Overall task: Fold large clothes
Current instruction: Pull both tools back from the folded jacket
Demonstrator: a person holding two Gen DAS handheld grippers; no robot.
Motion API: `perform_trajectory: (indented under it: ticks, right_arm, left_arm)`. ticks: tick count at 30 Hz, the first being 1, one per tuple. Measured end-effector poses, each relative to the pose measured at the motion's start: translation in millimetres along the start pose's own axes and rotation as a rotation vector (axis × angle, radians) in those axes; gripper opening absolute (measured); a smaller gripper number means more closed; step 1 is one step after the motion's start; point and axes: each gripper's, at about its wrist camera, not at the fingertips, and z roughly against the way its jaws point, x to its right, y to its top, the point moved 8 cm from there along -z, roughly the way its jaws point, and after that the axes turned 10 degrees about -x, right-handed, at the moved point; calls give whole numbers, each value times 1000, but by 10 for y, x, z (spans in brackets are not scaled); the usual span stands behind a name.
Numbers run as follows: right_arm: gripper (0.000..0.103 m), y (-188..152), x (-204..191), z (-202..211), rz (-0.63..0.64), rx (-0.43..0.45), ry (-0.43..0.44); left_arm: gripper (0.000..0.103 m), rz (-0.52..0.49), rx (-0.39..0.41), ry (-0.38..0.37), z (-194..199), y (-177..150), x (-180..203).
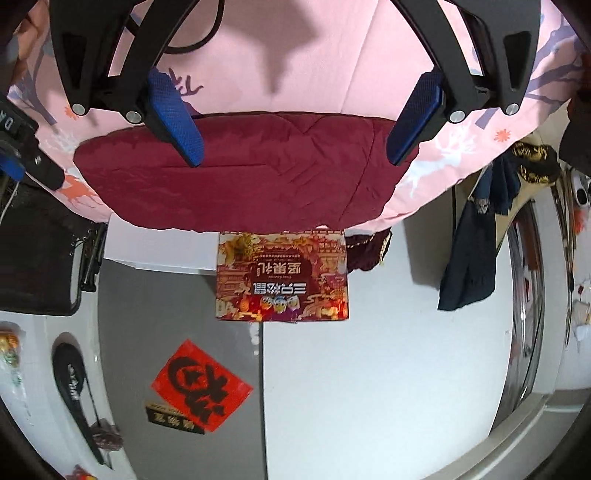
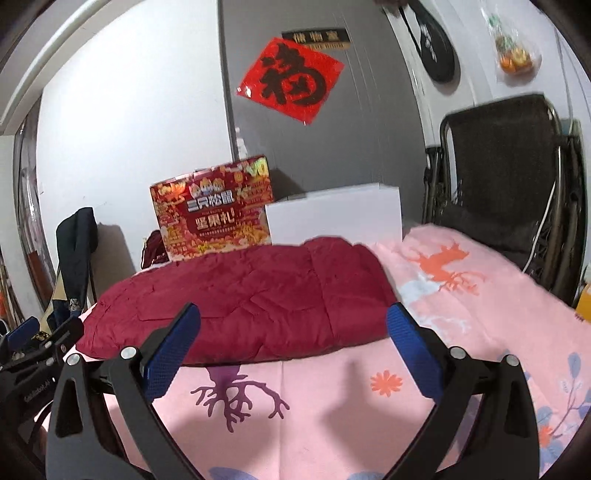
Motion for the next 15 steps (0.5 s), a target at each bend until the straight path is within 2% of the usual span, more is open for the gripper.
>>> perform_trajectory:
  ticks: [4, 8, 15]
  right_arm:
    - [99, -1, -34, 15, 13, 9, 14]
    - [99, -13, -62, -46, 41, -14, 2]
    - [99, -31, -140, -40, 84, -6, 7]
  left_arm:
    - [100, -21, 5, 7, 63, -28, 37]
    - [100, -29, 2, -26, 79, -38, 85]
    - [100, -22, -13, -55, 58, -40, 66]
